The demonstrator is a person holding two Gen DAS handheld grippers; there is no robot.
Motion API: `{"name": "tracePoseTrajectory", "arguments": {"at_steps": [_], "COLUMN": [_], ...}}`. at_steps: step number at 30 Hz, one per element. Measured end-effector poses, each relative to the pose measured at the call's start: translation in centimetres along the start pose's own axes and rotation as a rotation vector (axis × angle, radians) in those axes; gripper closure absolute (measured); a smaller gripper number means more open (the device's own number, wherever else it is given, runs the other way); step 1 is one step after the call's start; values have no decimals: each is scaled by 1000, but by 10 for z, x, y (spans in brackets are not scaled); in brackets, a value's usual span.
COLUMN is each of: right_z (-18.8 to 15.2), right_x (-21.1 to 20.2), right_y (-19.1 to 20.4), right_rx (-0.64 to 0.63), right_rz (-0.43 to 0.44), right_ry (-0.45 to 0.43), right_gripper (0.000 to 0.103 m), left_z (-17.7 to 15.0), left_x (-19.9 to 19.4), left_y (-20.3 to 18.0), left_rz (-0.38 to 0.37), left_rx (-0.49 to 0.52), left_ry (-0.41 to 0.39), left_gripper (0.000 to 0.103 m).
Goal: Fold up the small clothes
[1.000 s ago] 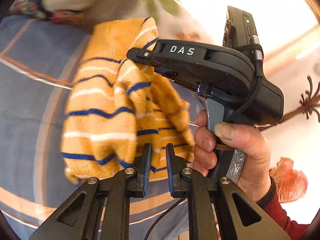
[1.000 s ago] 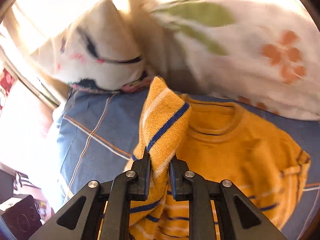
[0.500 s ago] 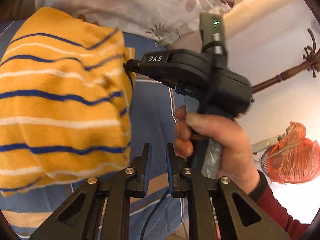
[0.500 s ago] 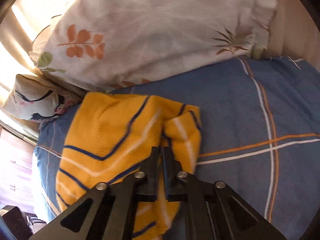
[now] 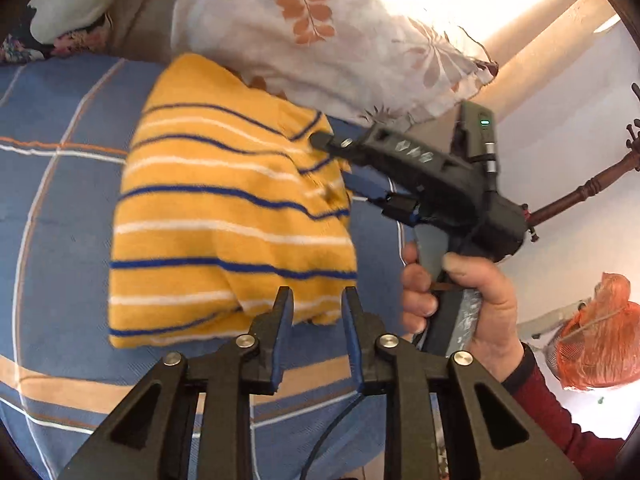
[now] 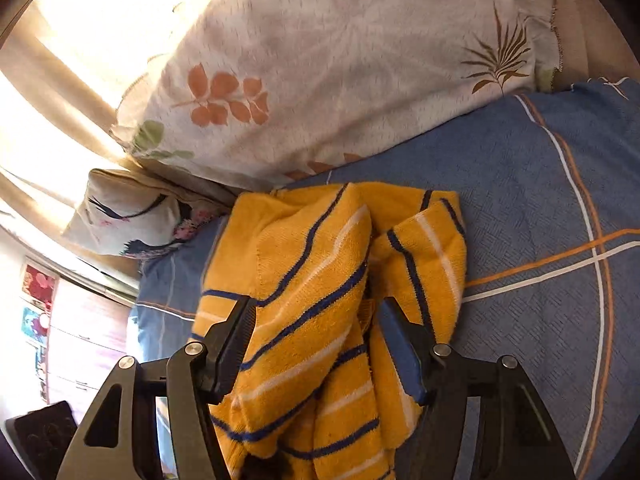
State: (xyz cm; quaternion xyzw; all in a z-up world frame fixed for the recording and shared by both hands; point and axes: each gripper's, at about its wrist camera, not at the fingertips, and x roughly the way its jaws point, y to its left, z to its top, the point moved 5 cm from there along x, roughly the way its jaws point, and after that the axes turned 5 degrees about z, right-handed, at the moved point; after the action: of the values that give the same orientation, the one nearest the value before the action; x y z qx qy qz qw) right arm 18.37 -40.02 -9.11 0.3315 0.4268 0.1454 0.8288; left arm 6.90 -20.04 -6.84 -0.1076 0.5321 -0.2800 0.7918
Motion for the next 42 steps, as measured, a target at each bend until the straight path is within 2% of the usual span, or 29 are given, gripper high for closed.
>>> {"name": "tracePoseTrajectory", "arguments": {"at_steps": [1,2,4,5,8,11,15,17,21,23,24,27,29,32,34,37,39,41,42], "right_z": [-1,-2,1,4,9,12,9,3,-10,-11,-11,-10,-15,-37,-60,-96,-108,-112,-116], "right_x": [7,16,19,17,-13,-38,-43,-33,-12,-5,-5,-26,-45,-70,-75,-52,-36,-36,-41], "right_y": [-1,2,7,14,24,9,-41,-59,-72,-73,-73,-70,-63,-46,-35,-29,-30,-34,-36], "right_rx": [-5,-7,-23,-36,-76,-95,-23,-6,22,25,25,19,9,-5,-7,-11,-3,78,81], "right_rz": [-1,16,17,31,60,10,-117,-173,-184,-180,-184,-165,-131,-43,22,18,29,97,97], "right_ry": [18,36,20,-3,-73,-105,-84,-56,-9,10,10,-14,-39,-67,-47,36,80,77,75], "right_gripper": [48,82,90,91,95,96,96,96,94,90,87,70,49,36,34,35,84,87,87], "left_z": [6,5,4,15,20,34,50,52,39,29,27,25,24,16,11,6,6,5,4], "left_x": [4,3,-4,8,-4,-8,16,38,82,97,99,89,75,50,39,39,44,46,46], "left_y": [4,3,3,2,5,9,12,9,5,8,9,14,18,28,38,53,67,79,85], "left_rz": [5,4,4,1,4,12,15,19,84,103,108,97,83,61,64,118,205,260,262], "left_rx": [-2,-7,-11,-8,3,-20,-31,-24,11,5,7,-3,-10,-26,-35,-41,-62,-94,-116], "left_ry": [-6,-10,-12,-17,-47,-79,-51,-10,88,118,111,111,103,70,52,52,65,93,104], "left_gripper": [80,80,80,80,79,68,68,68,68,68,68,68,68,68,67,67,67,70,70]}}
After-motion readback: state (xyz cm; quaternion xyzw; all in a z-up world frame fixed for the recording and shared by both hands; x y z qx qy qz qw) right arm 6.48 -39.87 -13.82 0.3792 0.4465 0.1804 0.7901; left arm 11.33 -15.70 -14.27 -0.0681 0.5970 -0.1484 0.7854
